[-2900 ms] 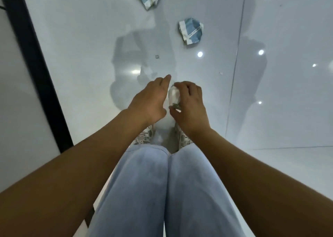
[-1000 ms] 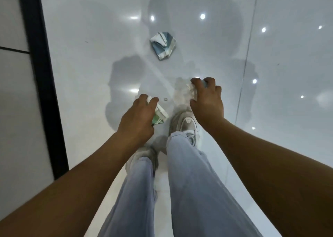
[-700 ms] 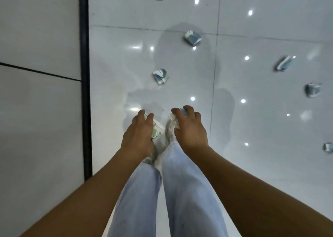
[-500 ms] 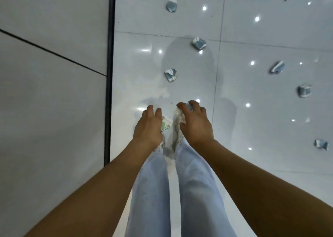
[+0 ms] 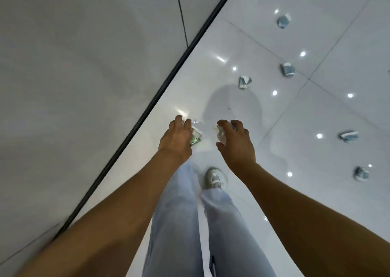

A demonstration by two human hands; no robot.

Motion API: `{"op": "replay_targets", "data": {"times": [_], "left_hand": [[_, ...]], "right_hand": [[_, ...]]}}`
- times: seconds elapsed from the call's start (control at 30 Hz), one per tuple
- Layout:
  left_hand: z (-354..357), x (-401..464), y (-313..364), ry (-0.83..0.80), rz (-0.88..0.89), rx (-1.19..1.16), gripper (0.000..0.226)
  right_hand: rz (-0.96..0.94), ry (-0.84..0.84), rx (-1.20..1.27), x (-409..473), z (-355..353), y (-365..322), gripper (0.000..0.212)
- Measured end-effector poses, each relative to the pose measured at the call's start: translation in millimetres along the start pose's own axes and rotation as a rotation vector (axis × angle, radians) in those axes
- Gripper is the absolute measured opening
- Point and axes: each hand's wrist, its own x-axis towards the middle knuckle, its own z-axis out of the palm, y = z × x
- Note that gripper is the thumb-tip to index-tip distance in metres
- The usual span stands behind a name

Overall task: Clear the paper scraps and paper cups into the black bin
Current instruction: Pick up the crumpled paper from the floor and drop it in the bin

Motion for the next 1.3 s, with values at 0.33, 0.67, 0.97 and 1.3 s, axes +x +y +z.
{"op": "replay_targets", "data": {"times": [0.33,0.67,0.97,1.3], "left_hand": [[78.1,-129.2,-39.9,0.078,-0.234,-0.239,0.070],[168.6,-260.1,-127.7,0.198,-0.497,-0.476,0.072],[287.4,-425.9,-206.7,0.314,-0.732,-0.638,0.074],[408.4,-579.7,-264.8,0.384,-0.938,-0.810,0.079]], "right_hand": [[-0.224,-0.173,-0.172,-89.1,53.5,-24.6,0.055],[-0.515,-0.256,-0.368,-161.2,153.7,-105.1,0.055],[-0.784,-0.370,-0.579,-298.0,289.8,-168.7,0.053],[-1.007,-0.515,-0.684,-440.0,431.1,-202.6,0.051]]}}
